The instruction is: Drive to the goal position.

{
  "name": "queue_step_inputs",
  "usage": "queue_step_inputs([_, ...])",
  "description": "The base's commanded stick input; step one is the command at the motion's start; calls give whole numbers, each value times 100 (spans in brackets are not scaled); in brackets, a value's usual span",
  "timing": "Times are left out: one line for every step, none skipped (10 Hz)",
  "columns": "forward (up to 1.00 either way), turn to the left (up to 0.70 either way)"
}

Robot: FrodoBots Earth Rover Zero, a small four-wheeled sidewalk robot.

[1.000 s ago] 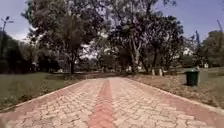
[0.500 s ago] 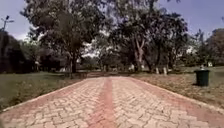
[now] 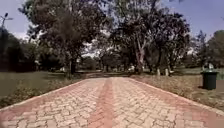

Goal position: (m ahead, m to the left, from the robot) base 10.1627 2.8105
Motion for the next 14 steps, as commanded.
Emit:
queue_step_inputs([70,0])
queue_step_inputs([70,0])
queue_step_inputs([70,0])
queue_step_inputs([70,0])
queue_step_inputs([70,0])
queue_step_inputs([70,0])
queue_step_inputs([70,0])
queue_step_inputs([70,0])
queue_step_inputs([70,0])
queue_step_inputs([70,0])
queue_step_inputs([70,0])
queue_step_inputs([70,0])
queue_step_inputs([70,0])
queue_step_inputs([70,0])
